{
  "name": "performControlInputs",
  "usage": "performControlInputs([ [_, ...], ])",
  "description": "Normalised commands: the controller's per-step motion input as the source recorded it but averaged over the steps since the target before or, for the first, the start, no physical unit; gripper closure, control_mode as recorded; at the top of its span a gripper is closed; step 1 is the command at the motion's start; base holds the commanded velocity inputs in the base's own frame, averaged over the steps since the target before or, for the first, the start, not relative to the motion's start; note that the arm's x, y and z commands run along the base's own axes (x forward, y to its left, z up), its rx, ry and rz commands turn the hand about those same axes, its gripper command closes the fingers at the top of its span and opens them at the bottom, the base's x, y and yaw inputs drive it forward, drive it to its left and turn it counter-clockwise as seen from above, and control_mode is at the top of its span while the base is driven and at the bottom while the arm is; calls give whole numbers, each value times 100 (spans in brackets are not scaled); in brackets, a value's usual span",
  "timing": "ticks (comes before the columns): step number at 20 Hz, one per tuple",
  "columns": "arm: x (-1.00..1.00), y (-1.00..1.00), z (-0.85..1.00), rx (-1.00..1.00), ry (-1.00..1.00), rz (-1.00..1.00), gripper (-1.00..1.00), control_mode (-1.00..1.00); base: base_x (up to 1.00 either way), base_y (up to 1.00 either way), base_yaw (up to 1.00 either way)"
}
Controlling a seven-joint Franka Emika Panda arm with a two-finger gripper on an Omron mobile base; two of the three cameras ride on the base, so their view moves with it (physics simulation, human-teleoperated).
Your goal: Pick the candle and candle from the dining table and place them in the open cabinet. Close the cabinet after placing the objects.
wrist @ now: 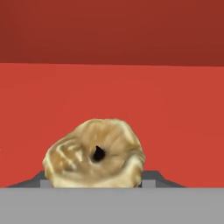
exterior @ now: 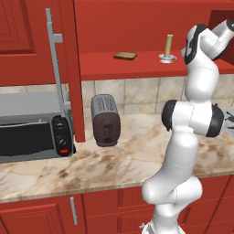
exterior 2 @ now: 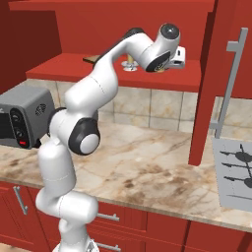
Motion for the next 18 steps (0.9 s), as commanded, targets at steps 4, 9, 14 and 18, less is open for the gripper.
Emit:
performControlInputs([
  [4, 25, 1, -24, 0, -1, 0, 100, -100, 0, 0, 0],
  [9, 24, 0, -24, 0, -1, 0, 100, -100, 0, 0, 0],
  [14, 25, 0, -19, 0, 0, 0, 100, -100, 0, 0, 0],
  [18, 24, 0, -18, 0, 0, 0, 100, -100, 0, 0, 0],
])
